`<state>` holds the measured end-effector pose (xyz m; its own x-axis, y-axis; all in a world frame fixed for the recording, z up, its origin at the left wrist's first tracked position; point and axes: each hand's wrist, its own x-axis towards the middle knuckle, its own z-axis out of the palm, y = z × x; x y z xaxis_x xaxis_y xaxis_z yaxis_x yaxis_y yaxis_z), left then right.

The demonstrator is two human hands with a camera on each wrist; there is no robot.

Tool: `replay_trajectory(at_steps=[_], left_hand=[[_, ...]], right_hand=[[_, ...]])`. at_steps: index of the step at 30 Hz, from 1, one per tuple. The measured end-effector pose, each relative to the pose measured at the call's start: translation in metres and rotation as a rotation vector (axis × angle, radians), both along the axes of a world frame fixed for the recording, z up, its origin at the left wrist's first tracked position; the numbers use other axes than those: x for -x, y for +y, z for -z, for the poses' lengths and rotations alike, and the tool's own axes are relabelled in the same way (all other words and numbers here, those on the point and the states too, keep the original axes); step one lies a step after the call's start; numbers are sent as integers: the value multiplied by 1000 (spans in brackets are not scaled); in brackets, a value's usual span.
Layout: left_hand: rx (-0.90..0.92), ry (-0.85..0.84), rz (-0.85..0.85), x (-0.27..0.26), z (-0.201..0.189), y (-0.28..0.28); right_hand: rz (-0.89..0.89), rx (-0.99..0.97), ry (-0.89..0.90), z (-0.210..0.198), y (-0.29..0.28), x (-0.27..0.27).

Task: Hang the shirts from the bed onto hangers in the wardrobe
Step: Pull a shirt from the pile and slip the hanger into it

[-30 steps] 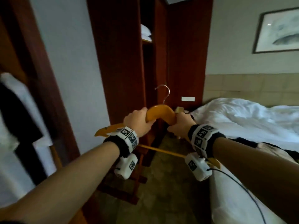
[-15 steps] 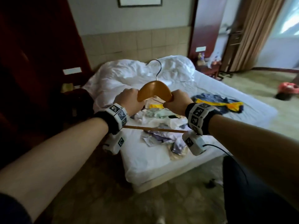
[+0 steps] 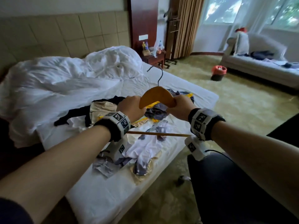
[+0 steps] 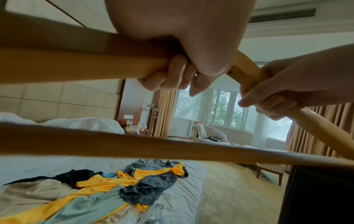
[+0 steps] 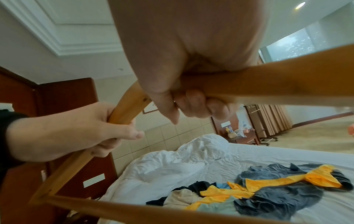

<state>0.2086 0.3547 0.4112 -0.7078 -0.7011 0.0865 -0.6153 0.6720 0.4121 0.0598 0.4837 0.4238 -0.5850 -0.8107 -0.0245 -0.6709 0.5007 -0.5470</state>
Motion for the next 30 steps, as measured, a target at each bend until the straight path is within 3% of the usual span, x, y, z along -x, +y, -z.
replay_trajectory(at_steps=[4,8,11,18,26,30], left_hand=[[14,-30,84,58,21,-34],[181,-221,141,109,52,-88],[183,-255,165,153,73,-133],[65,-364,122,257,135,-216],[-52,-462,72,279,217,-260],[17,-394,-43,261,255,-271]], right_hand=[[37,-13,10,22,-32,59],[76,-9,-5,45,-74,128],[83,-49,-67,63,-113,184],[-77,-146,-496,113,-230,300],[-183,-417,-999,185,-324,318],[-248,-481,-998,223,-347,293]])
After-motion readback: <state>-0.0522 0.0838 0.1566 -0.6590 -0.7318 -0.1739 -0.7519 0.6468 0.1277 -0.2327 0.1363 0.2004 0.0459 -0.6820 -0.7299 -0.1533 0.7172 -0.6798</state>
